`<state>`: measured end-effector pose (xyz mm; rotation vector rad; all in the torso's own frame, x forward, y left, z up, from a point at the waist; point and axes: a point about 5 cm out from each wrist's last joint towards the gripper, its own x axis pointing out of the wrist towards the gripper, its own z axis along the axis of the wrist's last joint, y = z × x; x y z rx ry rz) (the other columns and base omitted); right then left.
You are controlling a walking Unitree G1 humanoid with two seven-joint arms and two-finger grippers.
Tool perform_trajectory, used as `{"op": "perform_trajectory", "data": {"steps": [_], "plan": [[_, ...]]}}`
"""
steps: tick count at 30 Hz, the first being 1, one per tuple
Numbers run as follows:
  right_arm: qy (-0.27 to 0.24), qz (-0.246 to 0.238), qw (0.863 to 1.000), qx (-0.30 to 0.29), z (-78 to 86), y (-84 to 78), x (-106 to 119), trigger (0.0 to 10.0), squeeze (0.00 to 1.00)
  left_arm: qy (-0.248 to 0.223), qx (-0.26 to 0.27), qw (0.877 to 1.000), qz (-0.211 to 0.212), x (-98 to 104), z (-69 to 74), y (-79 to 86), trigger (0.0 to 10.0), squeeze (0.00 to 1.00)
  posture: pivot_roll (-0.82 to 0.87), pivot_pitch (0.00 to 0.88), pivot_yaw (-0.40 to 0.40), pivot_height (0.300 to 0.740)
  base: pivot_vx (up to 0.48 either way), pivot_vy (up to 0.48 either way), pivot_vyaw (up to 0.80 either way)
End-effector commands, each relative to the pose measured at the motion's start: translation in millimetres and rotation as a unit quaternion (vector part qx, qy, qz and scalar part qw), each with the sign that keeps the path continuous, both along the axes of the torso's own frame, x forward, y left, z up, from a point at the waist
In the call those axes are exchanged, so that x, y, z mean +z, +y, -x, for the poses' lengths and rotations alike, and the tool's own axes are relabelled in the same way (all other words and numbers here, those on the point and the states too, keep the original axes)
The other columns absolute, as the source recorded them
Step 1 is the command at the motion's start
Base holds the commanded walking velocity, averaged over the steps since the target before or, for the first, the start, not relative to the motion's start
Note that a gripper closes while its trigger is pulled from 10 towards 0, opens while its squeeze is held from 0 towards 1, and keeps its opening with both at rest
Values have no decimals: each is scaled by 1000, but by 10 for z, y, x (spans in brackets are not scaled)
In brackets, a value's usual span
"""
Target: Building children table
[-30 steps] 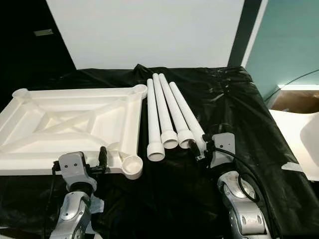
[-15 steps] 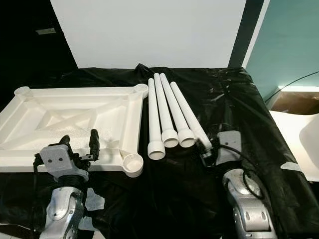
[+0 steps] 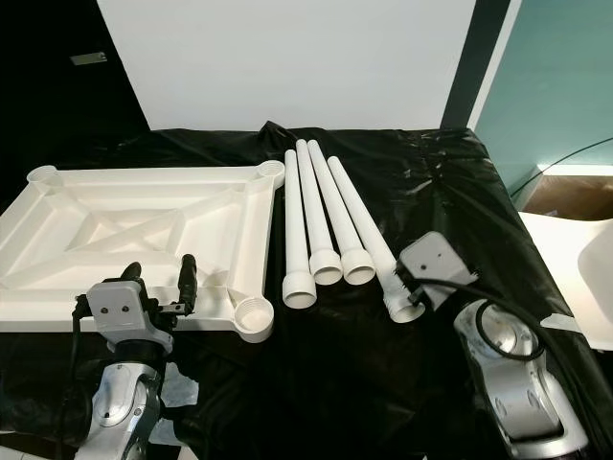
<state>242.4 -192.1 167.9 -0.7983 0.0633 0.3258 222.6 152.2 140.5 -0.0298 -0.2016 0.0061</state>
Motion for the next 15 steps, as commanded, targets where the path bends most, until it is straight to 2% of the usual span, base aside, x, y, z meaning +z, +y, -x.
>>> {"op": "perform_trajectory", "data": {"steps": [1, 3, 7, 9, 12, 15], "plan": [[4, 21, 1000, 23, 57, 15, -8, 10000, 0, 12, -40, 999, -15, -47, 15, -42, 10000, 0, 25, 0, 26, 740, 0, 0, 0], [9, 29, 999, 28, 81, 11, -22, 10000, 0, 13, -41, 999, -15, -53, 17, -45, 10000, 0, 25, 0, 26, 740, 0, 0, 0], [50, 54, 996, 56, 194, 25, -45, 10000, 0, 16, -47, 999, -20, -64, 14, -49, 10000, 0, 17, 0, 28, 740, 0, 0, 0], [69, 87, 992, 63, 242, 1, -43, 10000, 0, 20, -48, 998, -21, -77, 9, -40, 10000, 0, 9, 0, 30, 740, 0, 0, 0], [71, 104, 990, 58, 241, -18, -29, 10000, 0, 22, -49, 998, -20, -88, 10, -44, 10000, 0, 5, 0, 30, 740, 0, 0, 0], [68, 126, 988, 51, 170, -30, -70, 10000, 0, 27, -53, 998, -19, -114, 19, -68, 10000, 0, 6, 0, 30, 740, 0, 0, 0]]}}
